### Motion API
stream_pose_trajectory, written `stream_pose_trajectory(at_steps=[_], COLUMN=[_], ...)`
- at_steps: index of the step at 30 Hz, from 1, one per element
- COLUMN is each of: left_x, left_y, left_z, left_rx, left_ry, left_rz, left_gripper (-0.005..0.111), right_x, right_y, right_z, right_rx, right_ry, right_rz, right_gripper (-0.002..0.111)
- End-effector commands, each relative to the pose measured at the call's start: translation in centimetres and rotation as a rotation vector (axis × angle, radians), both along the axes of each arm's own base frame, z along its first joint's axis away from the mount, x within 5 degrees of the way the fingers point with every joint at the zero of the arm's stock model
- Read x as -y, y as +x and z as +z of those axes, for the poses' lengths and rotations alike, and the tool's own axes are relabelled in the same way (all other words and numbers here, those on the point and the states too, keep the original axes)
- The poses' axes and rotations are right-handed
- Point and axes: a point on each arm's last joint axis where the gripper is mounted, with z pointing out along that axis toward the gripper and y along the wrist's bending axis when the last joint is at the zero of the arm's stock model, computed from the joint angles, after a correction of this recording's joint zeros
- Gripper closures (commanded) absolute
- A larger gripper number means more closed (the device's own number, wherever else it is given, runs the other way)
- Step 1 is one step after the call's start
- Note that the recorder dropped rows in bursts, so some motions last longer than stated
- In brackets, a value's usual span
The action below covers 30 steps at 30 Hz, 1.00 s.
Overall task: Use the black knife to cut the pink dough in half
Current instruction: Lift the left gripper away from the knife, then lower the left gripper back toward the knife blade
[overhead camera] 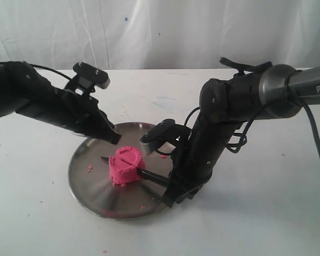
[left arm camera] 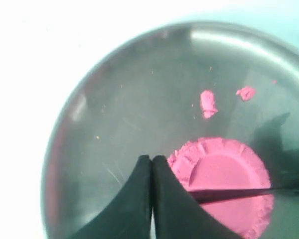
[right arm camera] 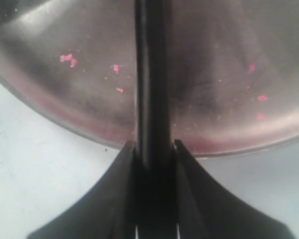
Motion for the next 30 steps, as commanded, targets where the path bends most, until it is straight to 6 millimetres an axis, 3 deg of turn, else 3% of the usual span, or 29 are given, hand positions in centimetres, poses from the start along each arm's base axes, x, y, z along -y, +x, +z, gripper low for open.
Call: stream_pose_trajectory(at_steps=[1,8,12,19,30], left_x=[-0.4,-1.2,-2.3,-3.8,-3.8], left_y=[-1.5,-5.9,-7.4,-7.7,-7.7], left_z=[4.4,10.7,12.5,12.7,12.7], left_rx=[0.096,0.191,0.224,0.221,0.227], left_ry=[-0.043,-0.087,-0.056,0.053,0.058], left_rz=[-0.016,-0.106,-0.061,0.047,0.048], left_gripper=[0.107,0.107,0.107,0.107,0.107], right_x=[0.0,0.0,0.0,-0.2,-0.5], right_y=[-0.3,-0.4,-0.4,-0.5,-0.5], right_z=[-0.6,-0.6,-0.6,-0.5,-0.5], right_rx=[-0.044,-0.051,-0.051,-0.07,-0.087], right_ry=[-0.02,-0.022,-0.022,0.008,0.035], right_rz=[0.026,0.027,0.027,0.0,-0.025], right_gripper=[0.108,0.108,0.108,0.108,0.108])
